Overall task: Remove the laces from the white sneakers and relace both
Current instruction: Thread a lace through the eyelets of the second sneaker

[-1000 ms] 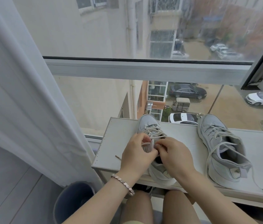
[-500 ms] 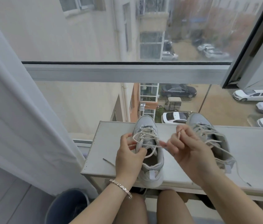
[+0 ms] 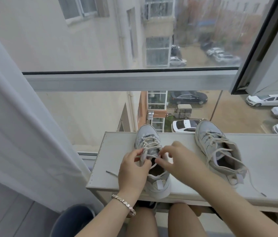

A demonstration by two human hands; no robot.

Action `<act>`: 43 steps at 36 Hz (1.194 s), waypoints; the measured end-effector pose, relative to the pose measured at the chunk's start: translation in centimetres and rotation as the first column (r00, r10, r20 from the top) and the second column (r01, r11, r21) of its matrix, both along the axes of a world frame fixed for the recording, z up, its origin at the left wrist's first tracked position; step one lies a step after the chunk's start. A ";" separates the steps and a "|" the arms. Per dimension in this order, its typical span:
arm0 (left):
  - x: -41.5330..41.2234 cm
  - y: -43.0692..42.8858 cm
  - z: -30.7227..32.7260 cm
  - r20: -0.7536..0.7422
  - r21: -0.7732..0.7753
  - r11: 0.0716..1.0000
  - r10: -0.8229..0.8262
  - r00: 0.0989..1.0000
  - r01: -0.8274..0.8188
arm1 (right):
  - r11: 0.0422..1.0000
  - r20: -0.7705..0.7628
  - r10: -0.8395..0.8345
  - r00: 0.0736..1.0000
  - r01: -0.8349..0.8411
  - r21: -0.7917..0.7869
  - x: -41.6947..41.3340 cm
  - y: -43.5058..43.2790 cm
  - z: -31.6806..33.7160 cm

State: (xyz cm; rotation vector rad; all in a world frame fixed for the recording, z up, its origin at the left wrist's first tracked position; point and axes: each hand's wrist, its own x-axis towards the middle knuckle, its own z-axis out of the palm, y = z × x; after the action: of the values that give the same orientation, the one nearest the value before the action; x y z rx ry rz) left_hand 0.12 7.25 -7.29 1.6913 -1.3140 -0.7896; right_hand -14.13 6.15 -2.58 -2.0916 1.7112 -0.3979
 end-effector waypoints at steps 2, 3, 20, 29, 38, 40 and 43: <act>0.1 0.1 0.0 0.018 -0.008 1.000 -0.012 1.000 0.012 | 0.999 -0.103 0.027 0.994 -0.030 -0.028 1.0 -0.3 -1.1; 0.2 0.1 0.0 0.030 -0.016 1.000 -0.015 0.999 0.015 | 0.998 -0.124 0.030 0.992 -0.037 -0.056 1.2 -0.4 -1.5; 1.7 -0.1 1.9 0.066 0.123 0.975 -0.192 0.979 0.183 | 0.996 0.323 -0.090 0.942 0.087 0.023 -2.5 -2.5 0.3; 0.0 -7.0 2.8 0.186 0.310 0.920 -0.307 0.933 0.240 | 0.982 -0.025 -0.023 0.999 0.027 0.185 0.8 -7.6 -0.8; -0.7 -7.9 2.4 0.434 0.361 0.897 -0.403 0.806 0.254 | 0.995 0.062 -0.024 0.998 0.018 0.103 0.5 -7.3 -2.8; -0.8 -7.3 2.0 0.458 0.296 0.925 -0.355 0.815 0.237 | 0.997 0.167 -0.053 0.985 0.042 0.070 0.2 -6.8 -3.5; -0.8 -6.4 1.0 0.397 0.157 0.968 -0.243 0.885 0.196 | 0.993 0.342 -0.117 0.933 0.101 0.064 0.0 -6.1 -4.5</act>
State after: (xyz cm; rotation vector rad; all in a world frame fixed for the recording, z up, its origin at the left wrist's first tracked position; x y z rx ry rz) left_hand -0.72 0.87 -6.32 1.8908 -1.8088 -0.6614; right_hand -14.09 0.06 -7.09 -1.7725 1.6109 -0.7077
